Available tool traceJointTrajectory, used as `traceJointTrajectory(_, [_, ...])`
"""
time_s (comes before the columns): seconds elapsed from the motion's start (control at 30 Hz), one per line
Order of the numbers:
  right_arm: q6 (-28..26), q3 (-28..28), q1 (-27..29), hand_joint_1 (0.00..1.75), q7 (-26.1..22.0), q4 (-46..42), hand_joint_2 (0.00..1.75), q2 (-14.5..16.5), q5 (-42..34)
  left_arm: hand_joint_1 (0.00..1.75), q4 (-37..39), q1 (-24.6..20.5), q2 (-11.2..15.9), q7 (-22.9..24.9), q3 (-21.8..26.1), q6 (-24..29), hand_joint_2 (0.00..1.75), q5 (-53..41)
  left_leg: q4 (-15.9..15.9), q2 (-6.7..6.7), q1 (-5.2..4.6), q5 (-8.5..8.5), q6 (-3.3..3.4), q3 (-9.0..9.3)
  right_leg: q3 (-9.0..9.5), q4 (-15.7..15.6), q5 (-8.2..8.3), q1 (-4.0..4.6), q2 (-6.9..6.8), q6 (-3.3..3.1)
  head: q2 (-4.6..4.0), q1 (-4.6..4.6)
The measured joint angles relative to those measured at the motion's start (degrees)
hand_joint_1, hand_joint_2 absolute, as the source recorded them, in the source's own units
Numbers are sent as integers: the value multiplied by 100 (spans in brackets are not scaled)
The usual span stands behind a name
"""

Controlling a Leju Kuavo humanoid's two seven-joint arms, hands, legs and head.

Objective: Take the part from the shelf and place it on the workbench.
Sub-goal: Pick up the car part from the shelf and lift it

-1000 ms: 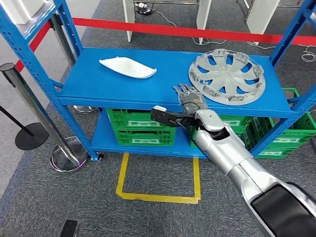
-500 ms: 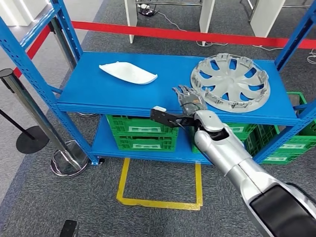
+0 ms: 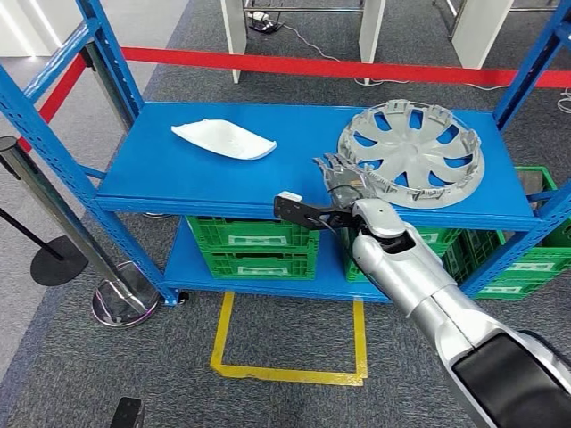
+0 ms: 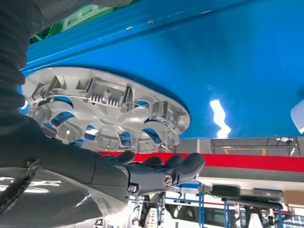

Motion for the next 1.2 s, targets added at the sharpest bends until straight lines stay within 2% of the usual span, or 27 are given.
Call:
traceJointTrajectory(0.07, [0, 0, 0, 0, 0, 0, 175, 0, 0, 0, 0, 0, 0, 0, 0, -1, 0, 0, -56, 0, 0, 49, 2, 15, 8, 0, -6, 0, 1, 1, 0, -2])
traceJointTrajectory(0.13, [0, 0, -2, 0, 0, 0, 175, 0, 0, 0, 0, 0, 1, 0, 0, -1, 0, 0, -243, 0, 0, 202, 8, 72, 34, 1, -24, 0, 1, 5, 0, -4])
traceJointTrajectory(0.2, [0, 0, -14, 0, 0, 1, 175, 2, 0, 0, 0, -1, 5, 0, 3, 0, 0, 0, -850, 4, -12, 562, 46, 294, 109, 0, -84, 10, 2, 33, 0, -3])
traceJointTrajectory(0.23, [0, 1, -23, 0, 0, 3, 175, 3, -1, 0, 0, -3, 7, 0, 4, 0, 0, 0, -1173, 6, -24, 686, 81, 424, 138, 0, -116, 19, 5, 58, 0, -5])
traceJointTrajectory(0.27, [1, 1, -29, 0, 0, 4, 175, 4, -1, 0, 0, -6, 9, 0, 6, -1, 0, 0, -1450, 7, -39, 762, 133, 531, 162, -13, -147, 24, 6, 96, 0, -4])
traceJointTrajectory(0.3, [0, -2, -46, 0, 0, 4, 175, 6, -1, 0, 0, -11, 7, 0, 7, -1, 0, 0, -1569, 7, -41, 717, 206, 604, 108, 82, -226, 29, 4, 149, 0, 4])
traceJointTrajectory(0.33, [0, -3, -35, 0, 0, 5, 175, 7, -1, 0, 0, -11, 4, 0, 7, -1, 0, 1, -1624, 4, -32, 652, 275, 676, -188, 506, -319, 21, 2, 197, 0, 14])
traceJointTrajectory(0.37, [0, -4, -24, 0, 0, 5, 175, 8, -1, 0, 0, -10, 1, 0, 8, -1, 0, 1, -1645, -1, -24, 590, 330, 746, -448, 829, -334, 14, -5, 235, 0, 26])
traceJointTrajectory(0.4, [-1, -6, -18, 0, 0, 6, 175, 9, -2, 0, 0, -8, -2, 0, 8, -1, 0, 1, -1667, -7, -12, 532, 360, 841, -653, 1033, -262, 10, -9, 255, 0, 35])
traceJointTrajectory(0.43, [0, -5, -3, 0, 0, 9, 175, 9, -2, 0, 0, -4, -4, 0, 9, 0, 0, 1, -1663, -12, -12, 466, 354, 915, -752, 997, -59, 7, -14, 250, 0, 36])
traceJointTrajectory(0.47, [-1, -5, -13, 0, 0, 10, 131, 9, -2, 0, 0, -6, -4, 0, 10, 0, 0, 1, -1655, -17, -23, 423, 325, 959, -576, 613, 146, 13, -18, 237, 0, 33])
traceJointTrajectory(0.5, [2, -5, -24, 0, 0, 12, 87, 9, -2, 0, 0, -11, -3, 0, 10, -1, 0, 2, -1644, -20, -32, 389, 294, 983, -426, 302, 254, 18, -18, 217, 0, 31])
traceJointTrajectory(0.53, [5, -3, -26, 0, 1, 14, 44, 9, -7, 0, 0, -15, -3, 0, 11, -1, 0, 2, -1637, -20, -40, 366, 263, 992, -335, 124, 279, 26, -15, 195, 0, 25])
traceJointTrajectory(0.57, [17, -6, -23, 0, 24, 16, 0, 10, -49, 0, 0, -20, -3, 7, 11, 0, 0, -2, -1635, -18, -47, 355, 233, 991, -295, 82, 229, 38, -6, 169, 0, 22])
traceJointTrajectory(0.63, [78, -101, -5, 0, 123, 30, 0, 10, -356, 0, 0, -23, -2, 67, 11, 8, 0, -30, -1623, -8, -39, 322, 176, 1000, -273, 47, 197, 29, 16, 107, 0, 22])
traceJointTrajectory(0.7, [138, -340, 2, 0, 178, 65, 0, 10, -799, 0, 0, -24, -2, 144, 10, 19, 0, -75, -1345, 2, -27, 156, 108, 893, -220, 29, 174, 3, 30, 44, 0, 5])
traceJointTrajectory(0.73, [151, -464, 5, 0, 165, 89, 0, 11, -940, 0, 0, -24, 0, 166, 10, 22, 0, -89, -1028, 5, -18, 9, 80, 743, -193, 24, 160, -4, 37, 20, 0, -5])
traceJointTrajectory(0.8, [161, -637, 19, 0, 132, 145, 0, 11, -1049, 0, 0, -19, -1, 186, 9, 26, 0, -103, -227, 8, -6, -280, 45, 316, -158, 26, 129, 0, 73, -10, 0, -15])
traceJointTrajectory(0.83, [163, -684, 35, 0, 128, 170, 0, 11, -1064, 0, 0, -15, 0, 188, 9, 26, 0, -103, 27, 8, -5, -310, 40, 154, -138, 27, 114, 2, 101, -13, 0, -14])
traceJointTrajectory(0.87, [165, -721, 53, 0, 127, 192, 0, 11, -1073, 0, 0, -12, 0, 188, 9, 26, 0, -103, 71, 7, -5, -220, 44, 82, -114, 27, 97, 4, 133, -11, 0, -15])
traceJointTrajectory(0.9, [165, -753, 65, 0, 126, 210, 0, 11, -1076, 0, 0, -11, 1, 188, 9, 26, 0, -103, -125, 4, -6, -13, 59, 122, -83, 28, 79, 5, 168, -6, 0, -14])
traceJointTrajectory(0.97, [164, -807, 70, 0, 122, 234, 0, 11, -1078, 0, 0, -13, 5, 188, 9, 26, 0, -103, -893, -74, -9, 499, 119, 397, -26, 27, 41, 5, 234, 15, 0, -13])
traceJointTrajectory(1.0, [165, -825, 61, 0, 120, 246, 0, 11, -1078, 0, 0, -15, 9, 188, 8, 26, 0, -103, -1238, -134, -12, 654, 156, 530, -19, 30, 26, 8, 271, 34, 0, -10])
traceJointTrajectory(1.03, [166, -838, 56, 0, 116, 256, 0, 11, -1079, 0, 0, -18, 12, 189, 8, 27, 0, -103, -1456, -182, -17, 710, 187, 615, -30, 30, 19, 6, 305, 61, 0, -11])
traceJointTrajectory(1.07, [167, -847, 56, 0, 114, 268, 0, 11, -1080, 0, 0, -20, 15, 190, 8, 28, 0, -103, -1548, -212, -24, 691, 212, 650, -49, 26, 19, 0, 339, 93, 0, -7])
traceJointTrajectory(1.13, [166, -868, 65, 0, 110, 286, 0, 11, -1082, 0, 0, -24, 10, 192, 9, 31, 0, -103, -1627, -155, -21, 663, 253, 677, -83, 6, 21, -10, 392, 164, 0, -9])
traceJointTrajectory(1.2, [160, -902, 49, 0, 108, 302, 0, 10, -1081, 0, 0, -30, 4, 192, 9, 35, 0, -104, -1695, -75, 5, 679, 302, 722, -188, 169, -90, -2, 289, 221, 0, 13])
